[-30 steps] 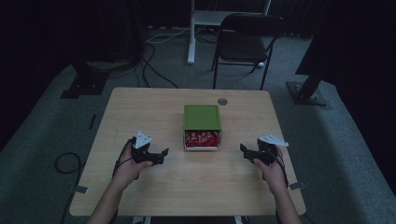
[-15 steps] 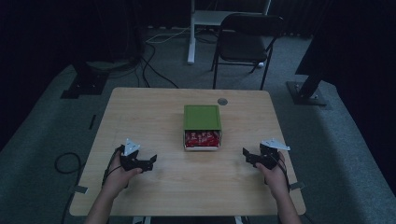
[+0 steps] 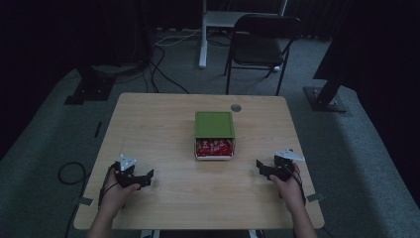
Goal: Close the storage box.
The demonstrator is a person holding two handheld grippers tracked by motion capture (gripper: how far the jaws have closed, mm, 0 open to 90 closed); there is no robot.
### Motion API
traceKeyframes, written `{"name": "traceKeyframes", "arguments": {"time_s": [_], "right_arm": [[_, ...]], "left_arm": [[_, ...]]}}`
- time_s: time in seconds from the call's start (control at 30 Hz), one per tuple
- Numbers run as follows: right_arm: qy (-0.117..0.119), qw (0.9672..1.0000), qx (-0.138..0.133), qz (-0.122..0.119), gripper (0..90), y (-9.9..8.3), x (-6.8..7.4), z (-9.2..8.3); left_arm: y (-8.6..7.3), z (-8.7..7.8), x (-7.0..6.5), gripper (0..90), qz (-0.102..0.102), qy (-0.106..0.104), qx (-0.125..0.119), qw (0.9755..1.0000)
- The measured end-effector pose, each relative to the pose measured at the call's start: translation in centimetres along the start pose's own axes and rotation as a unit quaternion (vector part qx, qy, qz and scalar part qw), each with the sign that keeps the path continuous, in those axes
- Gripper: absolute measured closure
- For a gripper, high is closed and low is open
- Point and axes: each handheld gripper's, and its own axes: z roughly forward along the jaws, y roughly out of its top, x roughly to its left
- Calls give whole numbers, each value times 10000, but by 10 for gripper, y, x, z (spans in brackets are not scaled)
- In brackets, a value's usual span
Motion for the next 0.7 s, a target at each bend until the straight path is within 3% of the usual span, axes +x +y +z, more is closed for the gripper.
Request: {"name": "traceKeyframes", "arguments": {"time_s": [0.37, 0.7], "right_arm": [[-206, 9994, 237, -142, 143, -6, -1, 4], [-533, 9968, 548, -244, 141, -8, 1, 6]], "left_arm": [[-13, -1, 10, 50, -220, 320, 225, 9990], [-19, -3, 17, 51, -387, 604, 443, 9964]]}}
